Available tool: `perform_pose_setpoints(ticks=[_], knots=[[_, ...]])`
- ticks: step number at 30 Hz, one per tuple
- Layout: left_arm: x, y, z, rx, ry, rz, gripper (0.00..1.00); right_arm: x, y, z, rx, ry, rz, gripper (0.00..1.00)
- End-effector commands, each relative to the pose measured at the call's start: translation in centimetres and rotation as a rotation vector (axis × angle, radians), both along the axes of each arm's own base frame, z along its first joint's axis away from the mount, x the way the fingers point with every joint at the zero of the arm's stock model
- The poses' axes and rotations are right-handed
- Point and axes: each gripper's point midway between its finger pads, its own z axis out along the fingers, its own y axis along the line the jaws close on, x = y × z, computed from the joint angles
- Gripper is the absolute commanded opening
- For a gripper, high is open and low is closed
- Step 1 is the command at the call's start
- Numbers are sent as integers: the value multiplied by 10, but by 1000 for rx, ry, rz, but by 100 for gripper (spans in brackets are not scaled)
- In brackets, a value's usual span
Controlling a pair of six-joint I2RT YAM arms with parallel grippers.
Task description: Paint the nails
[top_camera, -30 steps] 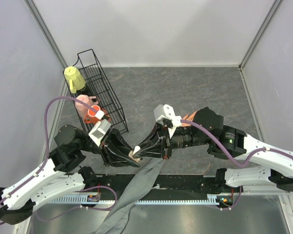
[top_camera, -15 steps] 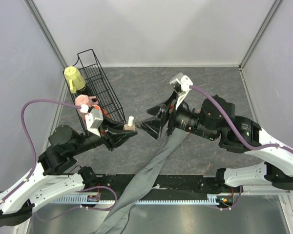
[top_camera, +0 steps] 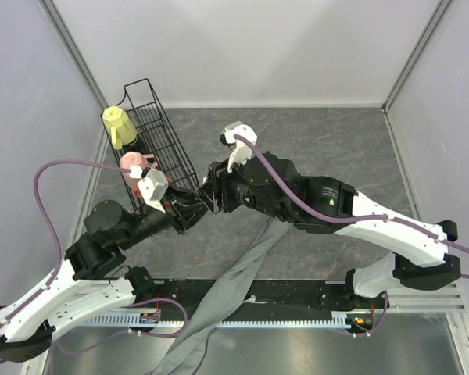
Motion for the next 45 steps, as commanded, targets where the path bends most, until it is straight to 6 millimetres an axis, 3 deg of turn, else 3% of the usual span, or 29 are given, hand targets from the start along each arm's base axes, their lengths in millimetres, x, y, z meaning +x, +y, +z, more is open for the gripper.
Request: perform_pose_setpoints(ticks=[1,6,10,13,16,17,18,19,20,21,23,28,32,33,34,35,36,37,38,39,40,41,45], knots=[[2,0,12,-31,-56,7,2,7,-10,28,45,-54,-47,38],[0,-1,8,-22,-46,-2,2,9,-12,26,29,-69,-52,34],[-5,-3,12,-41,-38,-30,2,6,-11,21,14,-71,-32,3],[-20,-6,21,-71,-52,-109,2,-4,-8,21,4,-91,51,0],[-72,-15,40,-118,-134,-395,2,-26,-9,32,22,-186,214,0],[-113,-14,51,-148,-195,-617,2,-53,-11,30,52,-200,371,0],[-133,-12,54,-156,-213,-739,2,-69,-9,46,135,-267,469,0],[-152,-8,55,-158,-223,-860,2,-85,-7,25,133,-278,571,0],[-186,9,61,-165,-258,-1068,2,-123,-22,40,221,-326,760,0],[-196,14,59,-152,-249,-1145,2,-135,-26,50,285,-373,827,0],[-200,15,59,-135,-224,-1202,2,-151,-32,48,313,-374,916,0],[-171,-4,60,-116,-182,-1002,2,-153,-35,47,321,-382,938,0],[-139,-12,67,-122,-203,-784,2,-132,-43,54,321,-389,820,0],[-132,-13,67,-123,-206,-737,2,-125,-44,52,307,-377,772,4],[-110,-16,68,-130,-186,-609,2,-102,-45,55,290,-376,635,16],[-99,-15,64,-117,-183,-538,2,-90,-48,57,281,-367,559,34],[-86,-13,62,-113,-176,-463,2,-74,-49,50,238,-331,471,70],[-60,-10,62,-120,-151,-316,2,-54,-58,63,246,-304,332,76],[-46,-8,53,-93,-137,-241,2,-39,-57,58,215,-273,247,79],[-35,-3,51,-91,-132,-174,2,-31,-59,51,178,-233,197,82],[-16,4,45,-86,-108,-60,2,-27,-63,63,210,-197,145,83],[-9,8,42,-79,-102,-16,2,-11,-64,57,190,-170,48,83],[5,13,33,-60,-98,63,2,-7,-55,62,213,-126,10,84]])
